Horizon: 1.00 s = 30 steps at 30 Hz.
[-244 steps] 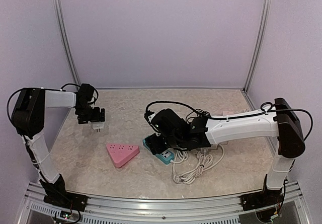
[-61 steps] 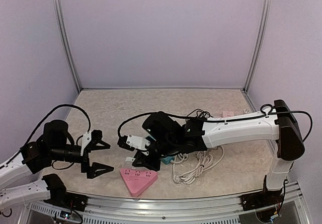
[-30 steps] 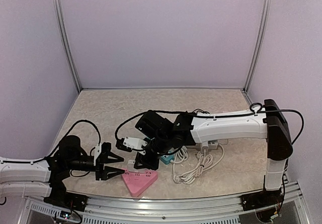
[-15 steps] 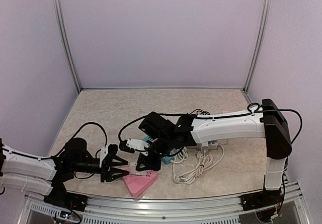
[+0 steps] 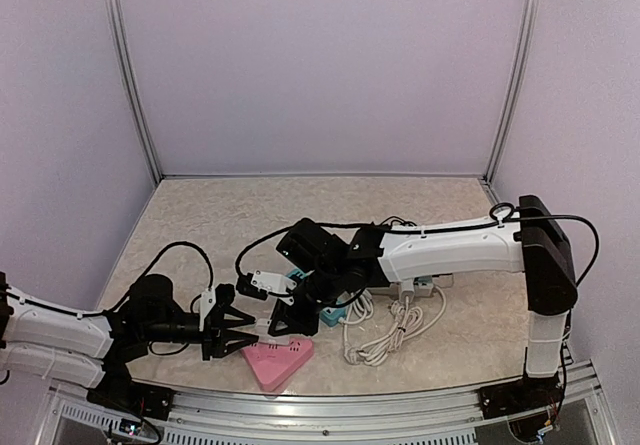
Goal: Insert the plug
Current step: Insert the plug into the socket.
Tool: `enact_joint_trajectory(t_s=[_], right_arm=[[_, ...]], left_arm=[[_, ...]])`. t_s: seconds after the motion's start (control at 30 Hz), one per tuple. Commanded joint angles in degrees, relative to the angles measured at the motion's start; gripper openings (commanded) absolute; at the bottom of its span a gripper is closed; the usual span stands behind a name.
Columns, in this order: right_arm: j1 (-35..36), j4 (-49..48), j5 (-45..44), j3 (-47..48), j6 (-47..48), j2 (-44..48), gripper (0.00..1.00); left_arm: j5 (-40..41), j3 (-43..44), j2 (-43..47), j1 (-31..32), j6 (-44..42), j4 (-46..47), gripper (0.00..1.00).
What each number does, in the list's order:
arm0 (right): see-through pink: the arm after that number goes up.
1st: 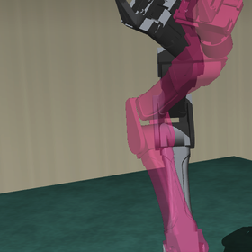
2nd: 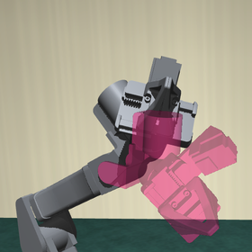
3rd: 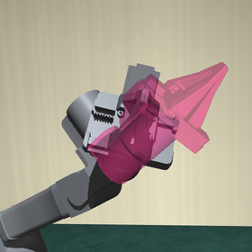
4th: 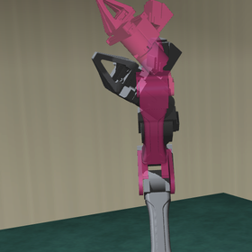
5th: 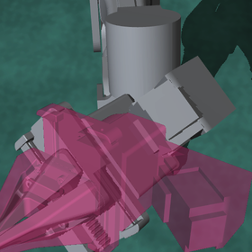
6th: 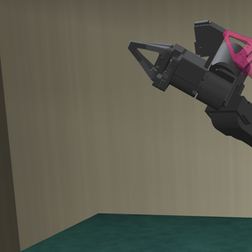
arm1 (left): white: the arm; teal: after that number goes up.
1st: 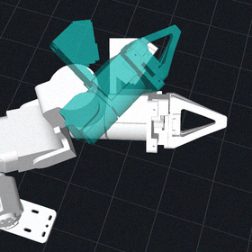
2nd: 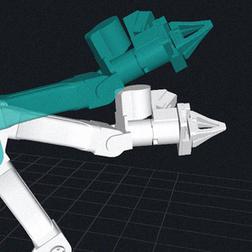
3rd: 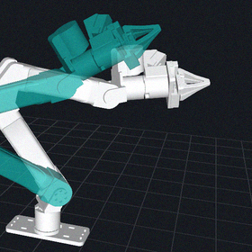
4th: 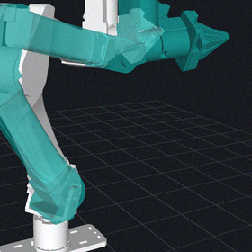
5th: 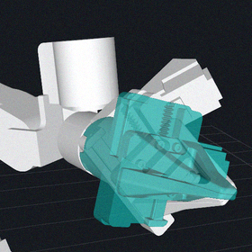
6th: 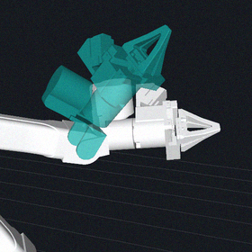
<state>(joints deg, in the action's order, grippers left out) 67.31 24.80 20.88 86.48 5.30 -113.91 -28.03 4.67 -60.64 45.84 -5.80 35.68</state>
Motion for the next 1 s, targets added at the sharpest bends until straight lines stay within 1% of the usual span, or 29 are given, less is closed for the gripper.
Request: enact_joint_trajectory(t_s=[0.0, 0.5, 0.97], right_arm=[[-0.59, 2.27, 0.43, 1.79, 0.74, -1.70, 0.00], [-0.64, 5.43, 3.28, 3.60, -0.77, -4.97, 0.00], [-0.83, 8.81, 3.77, 5.24, -1.13, -2.28, 0.00]], left_arm=[[0.99, 0.22, -0.09, 0.47, 0.25, 1.64, 0.44], [1.42, 0.19, -0.75, 0.89, 0.20, 1.95, 0.45], [2.09, 0.00, -0.71, 1.13, 0.35, 2.33, 0.45]])
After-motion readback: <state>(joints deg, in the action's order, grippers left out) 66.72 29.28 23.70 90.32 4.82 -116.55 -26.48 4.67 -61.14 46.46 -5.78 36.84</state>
